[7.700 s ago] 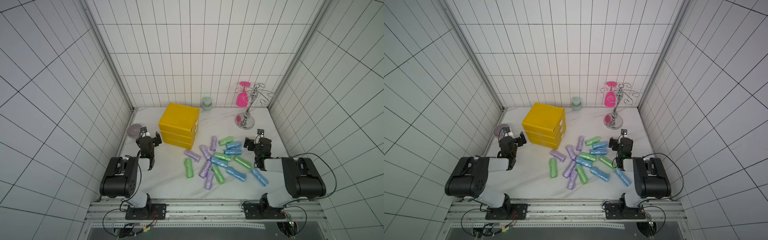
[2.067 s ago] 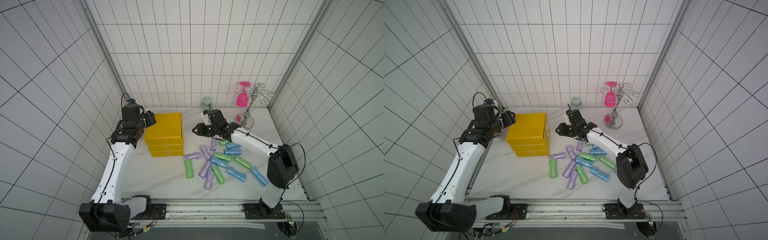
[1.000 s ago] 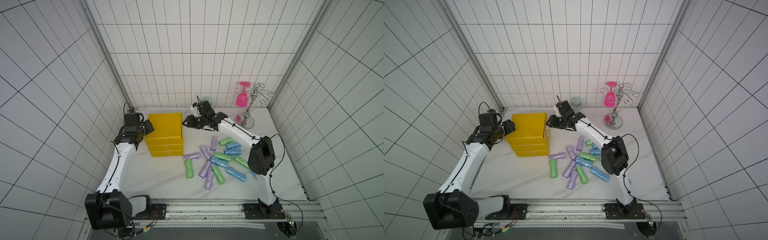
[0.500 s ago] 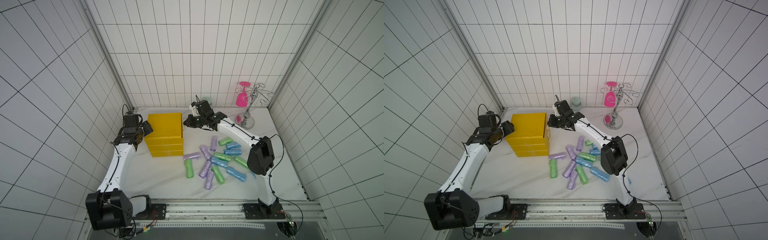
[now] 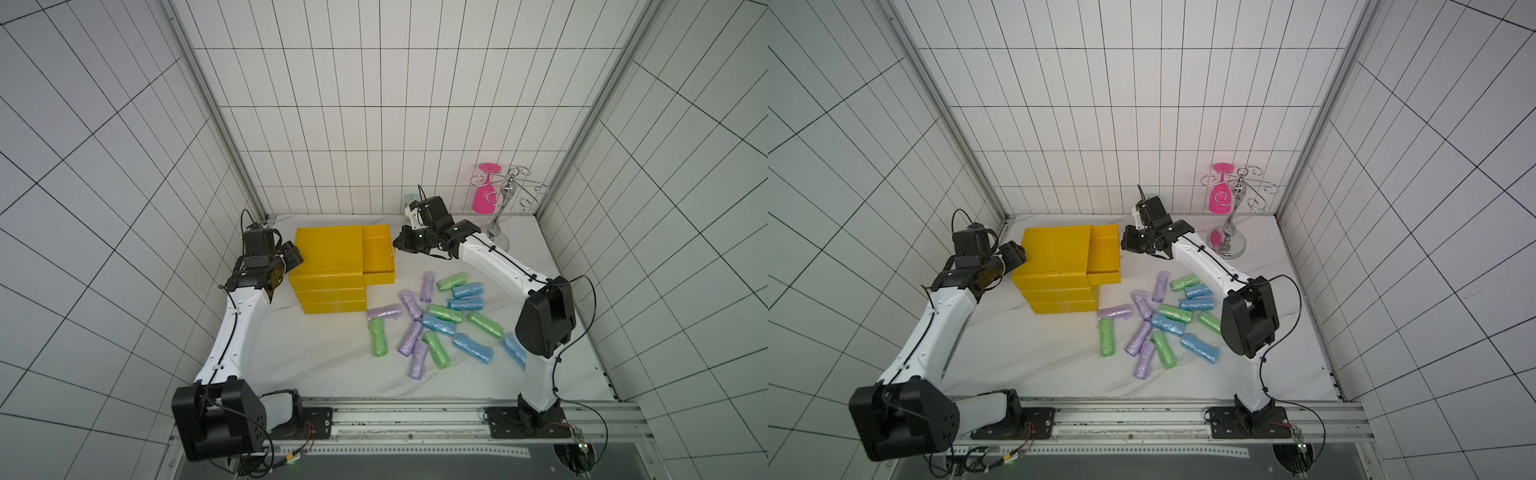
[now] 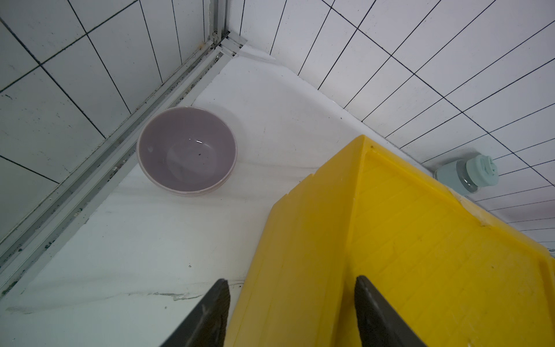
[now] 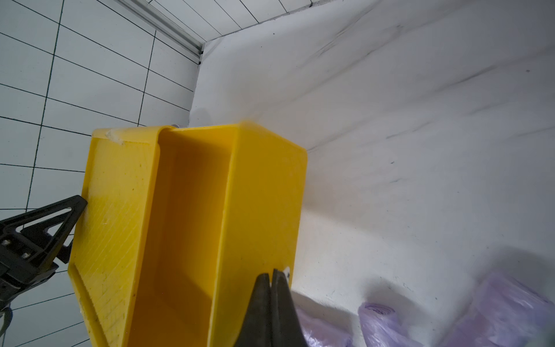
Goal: Sort the rolls of trash bags by color and place them into the drawer
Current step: Open the drawer in the storage box.
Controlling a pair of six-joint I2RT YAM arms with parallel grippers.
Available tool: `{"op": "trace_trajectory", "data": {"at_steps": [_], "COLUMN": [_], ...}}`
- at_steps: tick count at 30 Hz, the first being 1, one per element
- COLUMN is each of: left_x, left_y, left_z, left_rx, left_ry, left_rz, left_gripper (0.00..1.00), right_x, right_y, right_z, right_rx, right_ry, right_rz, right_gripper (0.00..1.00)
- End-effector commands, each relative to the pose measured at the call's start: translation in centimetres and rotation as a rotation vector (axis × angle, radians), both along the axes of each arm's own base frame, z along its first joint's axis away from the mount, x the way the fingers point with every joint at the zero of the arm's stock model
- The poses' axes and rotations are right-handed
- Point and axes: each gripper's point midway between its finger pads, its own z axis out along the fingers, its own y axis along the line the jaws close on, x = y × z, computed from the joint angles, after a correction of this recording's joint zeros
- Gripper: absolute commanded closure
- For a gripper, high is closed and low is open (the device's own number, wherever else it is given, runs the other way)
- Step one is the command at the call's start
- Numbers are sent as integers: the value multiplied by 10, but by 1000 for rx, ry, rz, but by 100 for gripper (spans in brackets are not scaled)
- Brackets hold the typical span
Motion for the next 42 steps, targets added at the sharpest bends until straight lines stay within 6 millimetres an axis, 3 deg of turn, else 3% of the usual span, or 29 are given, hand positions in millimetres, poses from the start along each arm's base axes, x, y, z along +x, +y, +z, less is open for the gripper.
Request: {"op": "trace_trajectory", "data": {"at_steps": [1,17,19,23,26,32,36,42], "left_x": [-1,-1,-3,-6,-6,-13,-23,-60], "left_y": [1,1,0,0,-2,-15,-37,-85], "left_z": [-4,-2,1,14,26,58,72,67], "left_rx": [-13,-26,-29,-25,-30,-77,-133,-212], "left_ry": [1,-4,-7,-41,-63,-143,-164,-126], "left_rz": [3,0,-3,0,-5,-53,-152,-294], "left_gripper": [35,36,36,36,36,35,35,37], "right_x": [6,12,13,15,16,11,-2,-56], "right_y": [-24,-42,-43,-46,-52,-83,-106,-118], "right_z": [16,3,4,14,23,34,28,-20], "right_rx": [-12,-25,-20,-15,-18,-41,-80,-140], "right_ry": [-60,-35,-38,-60,-79,-106,-89,31], "right_rz": [-34,-87,-81,-83,-94,-141,-154,-49], "right_gripper": [100,100,94,69,57,54,57,62]}}
